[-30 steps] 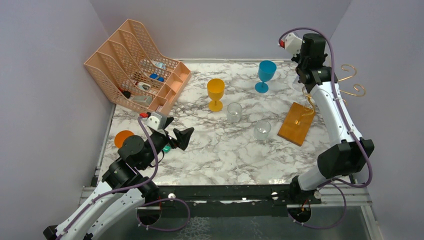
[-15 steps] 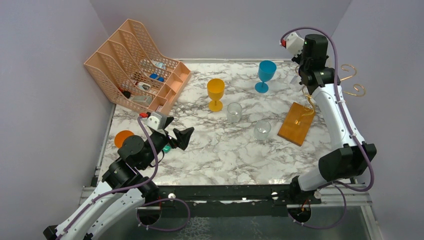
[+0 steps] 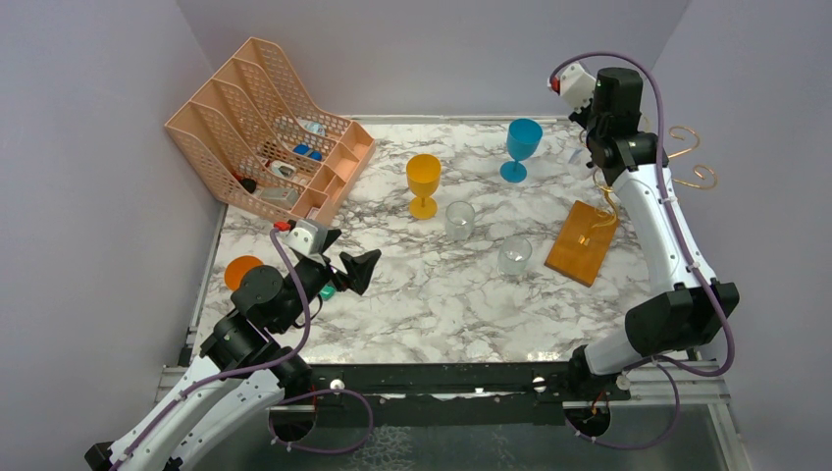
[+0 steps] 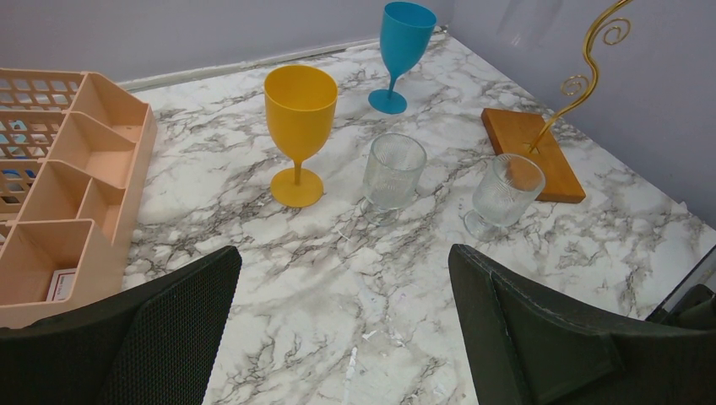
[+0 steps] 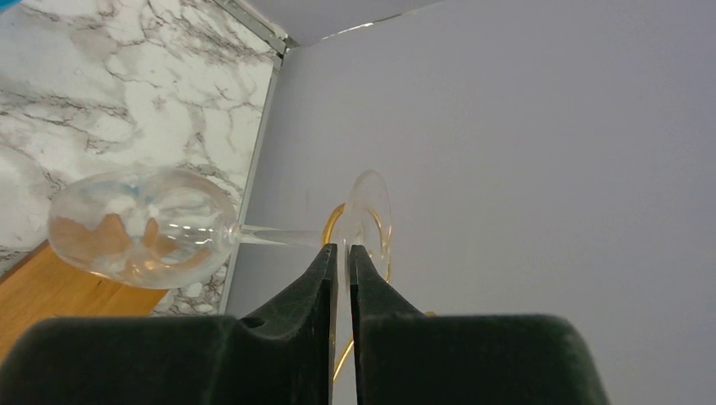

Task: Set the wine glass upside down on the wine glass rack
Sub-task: Turn the wine glass upside down at the wine rack.

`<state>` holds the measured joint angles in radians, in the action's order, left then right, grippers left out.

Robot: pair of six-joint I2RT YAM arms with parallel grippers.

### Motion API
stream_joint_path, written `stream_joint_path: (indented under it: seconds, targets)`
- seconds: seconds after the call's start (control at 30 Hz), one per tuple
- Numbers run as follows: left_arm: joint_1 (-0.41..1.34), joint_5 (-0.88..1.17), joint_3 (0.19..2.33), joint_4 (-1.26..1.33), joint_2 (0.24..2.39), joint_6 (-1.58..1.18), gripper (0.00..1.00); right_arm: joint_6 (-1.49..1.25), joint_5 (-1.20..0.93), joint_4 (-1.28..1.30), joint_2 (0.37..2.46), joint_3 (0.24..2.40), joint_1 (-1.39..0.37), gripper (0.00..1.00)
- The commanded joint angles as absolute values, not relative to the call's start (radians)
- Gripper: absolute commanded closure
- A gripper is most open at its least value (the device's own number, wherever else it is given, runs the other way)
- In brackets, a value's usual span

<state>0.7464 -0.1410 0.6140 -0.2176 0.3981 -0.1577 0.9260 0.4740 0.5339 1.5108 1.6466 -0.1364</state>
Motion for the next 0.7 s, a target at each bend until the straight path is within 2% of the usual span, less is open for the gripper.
stream_joint_path:
  seconds: [0.0,0.3,0.4,0.6,0.67]
  targets:
    - [0.747,-0.126,0.604,-0.185,0.402,-0.146,0.01,0.891,0.439,0.558,1.485,1.678,-0.142,0.87]
    - [0.746,-0.128,0.604,-0.186,0.404,-0.146,0.01,0.839,0.363,0.572,1.453,1.672,-0.142,0.79]
    - [0.746,-0.128,0.604,-0.185,0.409,-0.146,0.01,0.803,0.329,0.577,1.441,1.677,-0.143,0.69]
    - [0.745,-0.133,0.606,-0.186,0.424,-0.144,0.01,0.697,0.181,0.577,1.393,1.688,-0.143,0.59]
    - [0.745,-0.140,0.606,-0.187,0.428,-0.144,0.01,0.640,0.132,0.572,1.377,1.693,-0.143,0.45]
